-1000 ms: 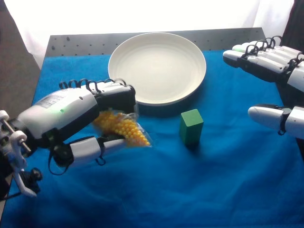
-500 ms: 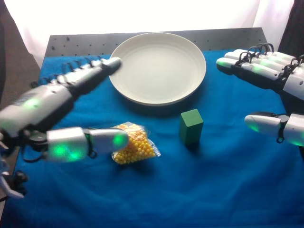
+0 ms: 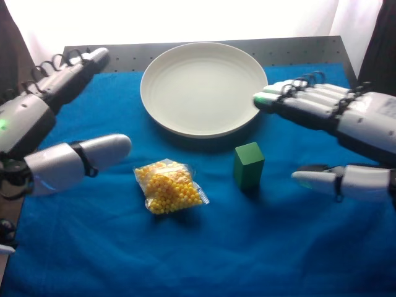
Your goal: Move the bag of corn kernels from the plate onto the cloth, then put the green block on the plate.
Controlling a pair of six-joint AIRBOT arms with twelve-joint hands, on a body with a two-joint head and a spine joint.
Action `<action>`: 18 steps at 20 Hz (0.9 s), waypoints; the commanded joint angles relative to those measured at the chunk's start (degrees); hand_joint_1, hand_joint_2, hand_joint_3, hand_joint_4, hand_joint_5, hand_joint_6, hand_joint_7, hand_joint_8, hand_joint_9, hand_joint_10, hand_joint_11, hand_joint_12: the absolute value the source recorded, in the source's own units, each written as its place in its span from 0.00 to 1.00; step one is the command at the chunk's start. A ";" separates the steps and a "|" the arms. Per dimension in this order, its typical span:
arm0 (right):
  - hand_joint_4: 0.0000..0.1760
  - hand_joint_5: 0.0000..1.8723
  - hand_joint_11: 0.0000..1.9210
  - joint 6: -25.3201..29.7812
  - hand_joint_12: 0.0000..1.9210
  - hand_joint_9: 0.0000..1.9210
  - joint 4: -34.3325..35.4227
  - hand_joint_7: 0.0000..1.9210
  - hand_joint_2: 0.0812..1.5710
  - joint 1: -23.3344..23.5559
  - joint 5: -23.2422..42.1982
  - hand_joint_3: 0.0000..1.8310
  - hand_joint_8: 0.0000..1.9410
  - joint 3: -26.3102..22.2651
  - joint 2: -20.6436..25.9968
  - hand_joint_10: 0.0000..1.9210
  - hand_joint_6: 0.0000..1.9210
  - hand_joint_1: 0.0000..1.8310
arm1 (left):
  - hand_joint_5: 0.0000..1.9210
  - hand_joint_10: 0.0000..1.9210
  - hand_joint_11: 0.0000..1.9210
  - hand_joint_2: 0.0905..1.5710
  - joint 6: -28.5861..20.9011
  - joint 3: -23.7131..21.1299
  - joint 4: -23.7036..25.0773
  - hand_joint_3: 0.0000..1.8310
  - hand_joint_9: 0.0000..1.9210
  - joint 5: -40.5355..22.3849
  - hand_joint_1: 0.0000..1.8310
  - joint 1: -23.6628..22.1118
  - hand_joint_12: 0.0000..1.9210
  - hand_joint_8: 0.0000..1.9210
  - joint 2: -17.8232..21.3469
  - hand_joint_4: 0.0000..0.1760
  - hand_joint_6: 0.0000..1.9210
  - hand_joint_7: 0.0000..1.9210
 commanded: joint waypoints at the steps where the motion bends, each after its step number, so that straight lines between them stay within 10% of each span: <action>1: 0.22 0.00 0.00 0.37 0.14 0.00 0.12 0.00 0.79 1.31 5.54 0.00 0.00 0.30 -0.70 0.00 0.00 0.39 | 0.00 0.00 0.00 0.69 -0.18 -0.22 0.96 0.01 0.00 -8.57 0.14 -0.02 0.00 0.00 0.40 0.55 0.00 0.00; 3: 0.26 0.00 0.00 0.87 0.26 0.00 -1.75 0.00 0.79 3.39 3.16 0.00 0.00 1.24 -2.22 0.00 0.00 0.38 | 0.00 0.00 0.00 0.71 -0.18 -0.43 0.13 0.02 0.00 -9.62 0.14 0.60 0.00 0.00 0.41 0.63 0.00 0.00; 6: 0.00 0.00 0.00 1.90 0.23 0.03 -3.27 0.00 0.79 4.51 1.31 0.00 0.00 2.44 -3.97 0.01 0.00 0.42 | 0.00 0.00 0.00 0.71 -0.18 -0.58 -0.85 0.01 0.00 -10.76 0.15 1.35 0.00 0.00 0.41 0.79 0.00 0.00; 8: 0.00 0.00 0.00 2.30 0.22 0.04 -3.45 0.01 0.79 4.51 0.73 0.00 0.00 2.82 -4.63 0.01 0.00 0.39 | 0.00 0.00 0.00 0.72 -0.18 -0.76 -1.35 0.01 0.00 -11.56 0.16 1.86 0.00 0.00 0.49 0.64 0.00 0.00; 11: 0.00 0.10 0.00 2.41 0.61 0.16 -3.72 0.17 0.79 4.51 -0.34 0.00 0.02 3.15 -5.40 0.07 0.02 0.43 | 0.00 0.00 0.00 0.73 -0.19 -0.97 -2.19 0.01 0.00 -12.55 0.20 2.54 0.00 0.00 0.57 0.69 0.00 0.00; 12: 0.00 0.26 0.31 2.41 0.81 0.43 -3.94 0.46 0.77 4.51 -0.90 0.00 0.09 3.28 -5.73 0.40 0.04 0.52 | 0.00 0.00 0.00 0.73 -0.19 -0.97 -2.36 0.01 0.00 -12.56 0.21 2.56 0.00 0.00 0.57 0.67 0.00 0.00; 15: 0.00 0.33 0.43 2.82 0.80 0.53 -4.35 0.56 0.77 4.55 -1.19 0.00 0.15 3.53 -6.27 0.49 0.05 0.56 | 0.00 0.00 0.00 0.73 -0.19 -0.97 -2.49 0.00 0.00 -12.56 0.21 2.56 0.00 0.00 0.56 0.68 0.00 0.00; 16: 0.00 0.38 0.50 3.00 0.88 0.56 -4.49 0.49 0.73 4.66 -1.19 0.01 0.53 3.62 -6.42 0.67 0.06 0.69 | 0.00 0.00 0.00 0.73 -0.19 -0.97 -2.54 0.00 0.00 -12.57 0.21 2.56 0.00 0.00 0.56 0.70 0.00 0.00; 17: 0.00 0.38 0.57 3.07 0.93 0.59 -4.56 0.42 0.76 4.72 -1.19 0.01 0.68 3.68 -6.48 0.78 0.57 0.66 | 0.00 0.00 0.00 0.73 -0.19 -0.97 -2.56 0.00 0.00 -12.58 0.21 2.56 0.00 0.00 0.56 0.65 0.00 0.00; 18: 0.00 0.35 0.55 3.15 0.95 0.55 -4.66 0.42 0.79 4.86 -1.19 0.00 0.78 3.74 -6.51 0.83 0.62 0.66 | 0.00 0.00 0.00 0.74 -0.19 -0.97 -2.58 0.00 0.00 -12.59 0.21 2.56 0.00 0.00 0.56 0.58 0.00 0.00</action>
